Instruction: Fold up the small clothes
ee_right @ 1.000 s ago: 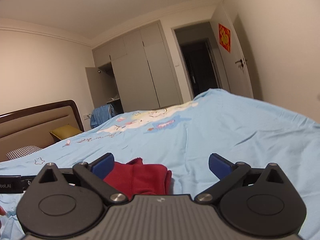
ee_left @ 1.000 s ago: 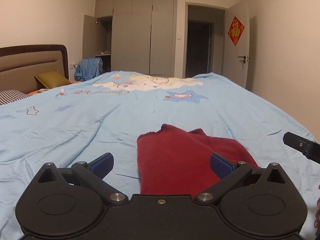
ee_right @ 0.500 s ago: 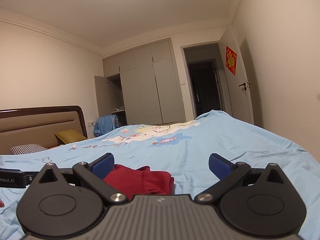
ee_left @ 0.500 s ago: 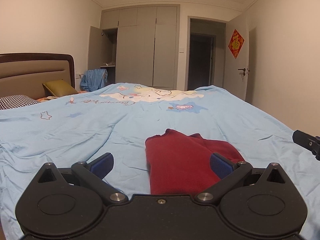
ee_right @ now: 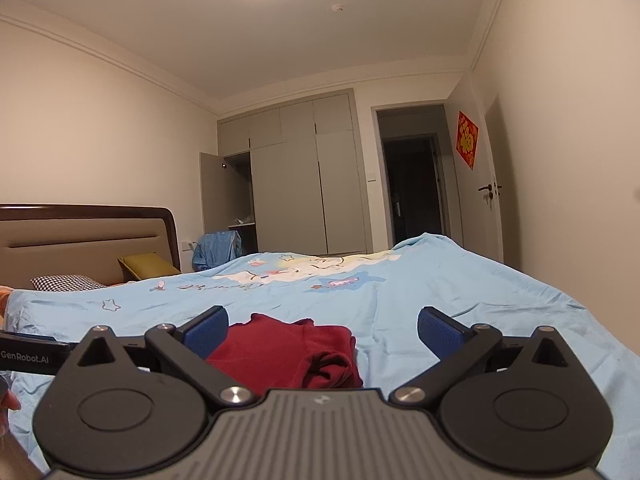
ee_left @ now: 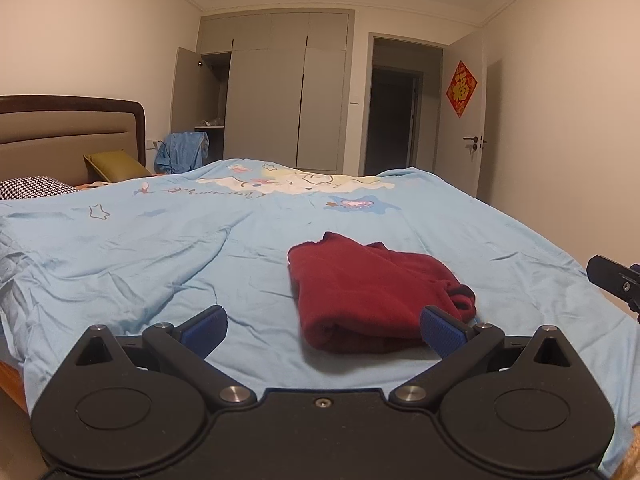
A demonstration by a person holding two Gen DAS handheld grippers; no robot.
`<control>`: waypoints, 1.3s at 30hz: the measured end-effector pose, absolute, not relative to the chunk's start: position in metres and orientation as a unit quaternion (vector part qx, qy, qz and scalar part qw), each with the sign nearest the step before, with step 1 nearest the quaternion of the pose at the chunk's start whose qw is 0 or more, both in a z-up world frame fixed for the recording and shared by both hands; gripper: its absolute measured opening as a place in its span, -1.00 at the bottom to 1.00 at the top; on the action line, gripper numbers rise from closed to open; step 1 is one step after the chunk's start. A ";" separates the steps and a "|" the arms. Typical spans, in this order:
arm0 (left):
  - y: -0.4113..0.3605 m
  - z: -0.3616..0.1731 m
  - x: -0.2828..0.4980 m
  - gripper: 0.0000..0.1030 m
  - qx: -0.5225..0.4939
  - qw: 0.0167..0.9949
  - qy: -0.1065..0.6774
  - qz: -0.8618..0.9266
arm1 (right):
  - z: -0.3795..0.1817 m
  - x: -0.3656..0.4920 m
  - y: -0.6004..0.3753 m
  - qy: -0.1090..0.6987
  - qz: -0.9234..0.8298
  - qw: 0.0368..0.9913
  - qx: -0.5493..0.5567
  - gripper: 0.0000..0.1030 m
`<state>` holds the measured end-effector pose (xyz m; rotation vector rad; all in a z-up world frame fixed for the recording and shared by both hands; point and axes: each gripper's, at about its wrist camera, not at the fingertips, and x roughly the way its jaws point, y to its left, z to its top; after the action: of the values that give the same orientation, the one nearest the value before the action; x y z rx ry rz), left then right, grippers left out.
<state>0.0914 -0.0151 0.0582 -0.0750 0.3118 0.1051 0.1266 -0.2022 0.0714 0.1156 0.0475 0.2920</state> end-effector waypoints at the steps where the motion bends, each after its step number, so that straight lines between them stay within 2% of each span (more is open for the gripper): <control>1: -0.016 0.056 0.086 0.99 -0.036 0.986 0.156 0.052 | 0.069 0.122 -0.201 0.023 0.144 0.988 0.055 1.00; 18: -0.021 0.036 0.027 0.99 -0.029 0.988 0.133 0.073 | 0.040 0.070 -0.182 0.022 0.138 0.990 0.028 1.00; 39: -0.016 0.032 0.023 0.99 -0.037 0.986 0.141 0.077 | 0.033 0.074 -0.181 0.037 0.122 0.992 0.023 1.00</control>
<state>0.0231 -0.0163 0.0318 -0.0740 0.2837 0.1547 0.0738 -0.1809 0.0331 0.0461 0.0736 0.2444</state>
